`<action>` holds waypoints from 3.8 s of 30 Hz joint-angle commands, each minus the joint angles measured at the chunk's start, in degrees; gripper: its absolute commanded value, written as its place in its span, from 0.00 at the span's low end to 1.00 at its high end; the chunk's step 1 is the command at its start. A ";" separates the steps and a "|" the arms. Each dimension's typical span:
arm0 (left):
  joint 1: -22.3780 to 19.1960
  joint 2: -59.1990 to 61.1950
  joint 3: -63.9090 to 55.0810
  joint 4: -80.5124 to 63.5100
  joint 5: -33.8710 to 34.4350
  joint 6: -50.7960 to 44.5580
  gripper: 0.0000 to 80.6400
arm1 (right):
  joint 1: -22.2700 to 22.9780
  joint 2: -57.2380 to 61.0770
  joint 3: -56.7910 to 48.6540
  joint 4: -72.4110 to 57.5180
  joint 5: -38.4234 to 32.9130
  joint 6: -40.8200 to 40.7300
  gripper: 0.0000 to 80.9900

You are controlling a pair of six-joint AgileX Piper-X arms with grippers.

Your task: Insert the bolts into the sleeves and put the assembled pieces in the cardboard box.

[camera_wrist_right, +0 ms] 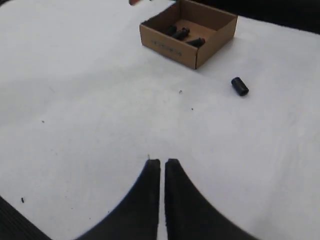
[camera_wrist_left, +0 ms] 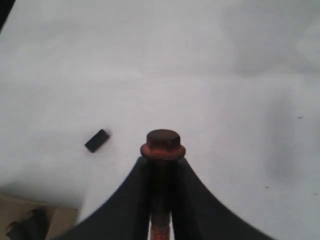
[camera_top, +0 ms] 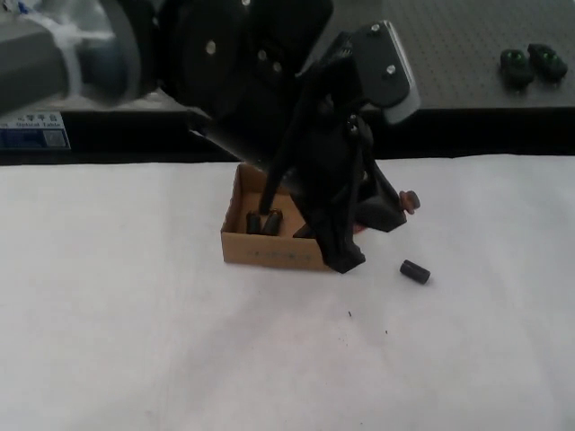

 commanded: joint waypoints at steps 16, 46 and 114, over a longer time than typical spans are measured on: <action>0.04 -22.42 24.61 -11.37 4.98 -22.80 0.01 | -23.44 49.62 -23.04 -16.44 -14.27 -18.33 0.04; 0.55 -29.83 37.90 -29.58 1.32 -36.89 0.01 | -21.40 97.86 -54.36 -5.11 -6.14 -31.18 0.29; 0.51 -29.83 37.90 -39.98 6.89 -42.28 0.01 | -11.33 40.41 -11.94 -30.02 -28.02 -8.89 0.04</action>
